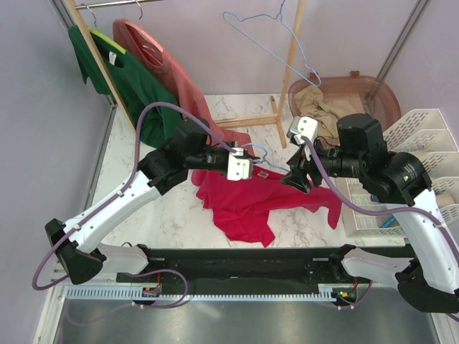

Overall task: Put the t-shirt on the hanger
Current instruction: Place the T-shirt on the hanger, then place the hanger at the clothesline.

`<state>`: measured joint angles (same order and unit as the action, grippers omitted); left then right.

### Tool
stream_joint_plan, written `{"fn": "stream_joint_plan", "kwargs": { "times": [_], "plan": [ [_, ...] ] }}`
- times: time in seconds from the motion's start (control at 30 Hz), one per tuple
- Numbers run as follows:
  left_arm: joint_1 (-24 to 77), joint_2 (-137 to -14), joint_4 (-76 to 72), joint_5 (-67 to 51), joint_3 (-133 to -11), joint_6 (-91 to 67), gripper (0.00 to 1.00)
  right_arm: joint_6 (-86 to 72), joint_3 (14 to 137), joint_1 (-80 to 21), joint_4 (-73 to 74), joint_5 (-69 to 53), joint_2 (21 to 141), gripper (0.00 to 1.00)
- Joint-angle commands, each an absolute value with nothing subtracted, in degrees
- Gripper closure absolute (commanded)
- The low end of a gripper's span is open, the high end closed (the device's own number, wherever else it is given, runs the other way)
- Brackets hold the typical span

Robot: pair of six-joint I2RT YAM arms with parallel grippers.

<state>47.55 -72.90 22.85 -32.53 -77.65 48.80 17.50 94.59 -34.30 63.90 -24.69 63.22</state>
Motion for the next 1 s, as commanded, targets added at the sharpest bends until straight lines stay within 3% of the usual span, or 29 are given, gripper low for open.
{"fn": "stream_joint_plan", "kwargs": {
  "times": [0.0,0.1,0.2,0.27,0.4,0.5,0.57,0.63,0.67,0.73,0.77,0.97],
  "plan": [
    [46.06,-73.03,16.96,-46.66,-79.63,56.24,0.98,14.24,93.34,-34.1,65.38,-30.76,62.14,0.37],
    [45.97,-73.65,19.59,-50.79,-80.51,61.34,0.98,13.98,93.51,-33.93,66.61,-32.08,61.96,0.29],
    [46.05,-75.32,23.64,-53.0,-83.05,63.1,0.98,14.15,93.43,-33.93,68.02,-34.53,62.14,0.34],
    [45.88,-76.28,24.6,-53.35,-84.63,63.72,0.98,14.33,91.68,-33.84,68.46,-37.25,61.53,0.48],
    [45.53,-77.34,24.61,-54.23,-85.69,63.63,0.98,14.41,88.51,-33.84,70.13,-42.53,60.65,0.62],
    [44.92,-78.22,24.61,-54.41,-85.87,63.9,0.98,13.19,87.8,-33.05,69.0,-44.65,60.29,0.97],
    [44.74,-78.31,24.61,-53.79,-85.69,63.11,0.96,11.08,88.59,-31.04,68.21,-44.65,60.64,1.0],
    [44.65,-77.44,21.11,-50.91,-84.47,57.44,0.72,9.06,90.86,-28.23,66.63,-45.96,61.43,1.0],
    [44.47,-76.91,18.92,-49.76,-83.94,54.7,0.55,7.49,91.92,-24.47,65.93,-46.84,62.57,1.0],
    [43.07,-75.33,14.36,-47.47,-82.97,48.01,0.35,5.72,96.38,-18.76,63.73,-48.07,64.24,1.0],
    [42.11,-74.8,13.2,-47.03,-82.97,45.64,0.19,3.71,98.33,-16.98,63.2,-48.34,66.42,1.0],
    [33.85,-68.66,9.93,-44.48,-82.01,30.24,0.13,-6.5,110.2,-7.04,54.33,-50.89,74.33,1.0]
  ]
}}
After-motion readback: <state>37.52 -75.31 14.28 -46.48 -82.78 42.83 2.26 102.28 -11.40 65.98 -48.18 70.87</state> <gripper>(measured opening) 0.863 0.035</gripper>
